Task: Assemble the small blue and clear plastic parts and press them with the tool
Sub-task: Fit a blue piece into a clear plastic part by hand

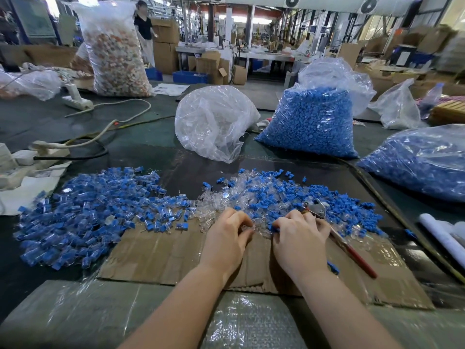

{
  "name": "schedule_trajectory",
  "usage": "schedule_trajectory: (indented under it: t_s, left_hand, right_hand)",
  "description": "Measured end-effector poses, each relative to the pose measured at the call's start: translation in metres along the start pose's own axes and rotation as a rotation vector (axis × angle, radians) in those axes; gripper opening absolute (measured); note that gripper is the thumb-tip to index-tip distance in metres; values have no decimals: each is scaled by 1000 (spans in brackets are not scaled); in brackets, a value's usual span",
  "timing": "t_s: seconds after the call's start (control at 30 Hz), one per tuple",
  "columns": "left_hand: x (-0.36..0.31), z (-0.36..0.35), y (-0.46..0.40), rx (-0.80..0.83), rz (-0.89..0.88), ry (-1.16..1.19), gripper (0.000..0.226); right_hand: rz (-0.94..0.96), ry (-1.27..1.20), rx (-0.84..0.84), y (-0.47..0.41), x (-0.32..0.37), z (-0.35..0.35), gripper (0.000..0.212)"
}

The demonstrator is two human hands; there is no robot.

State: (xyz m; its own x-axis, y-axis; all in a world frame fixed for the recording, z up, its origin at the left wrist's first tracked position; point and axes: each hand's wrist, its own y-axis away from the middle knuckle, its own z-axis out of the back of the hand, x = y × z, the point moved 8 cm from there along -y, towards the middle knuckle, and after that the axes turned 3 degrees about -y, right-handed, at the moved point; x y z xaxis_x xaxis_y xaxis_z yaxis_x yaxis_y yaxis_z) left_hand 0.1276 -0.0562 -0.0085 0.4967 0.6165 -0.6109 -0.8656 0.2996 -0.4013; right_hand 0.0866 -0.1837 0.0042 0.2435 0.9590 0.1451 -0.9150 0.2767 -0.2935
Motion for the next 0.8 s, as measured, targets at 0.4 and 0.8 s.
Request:
schedule_trajectory:
  t_s: [0.4,0.8]
  left_hand:
    - [-3,0,1,10,-21,40,13]
    - [-4,4,2,13,7,84,6]
  right_hand:
    - [-28,23,-9,-4,2,-10,18]
    - [-101,0,-32,-6,1,-14,21]
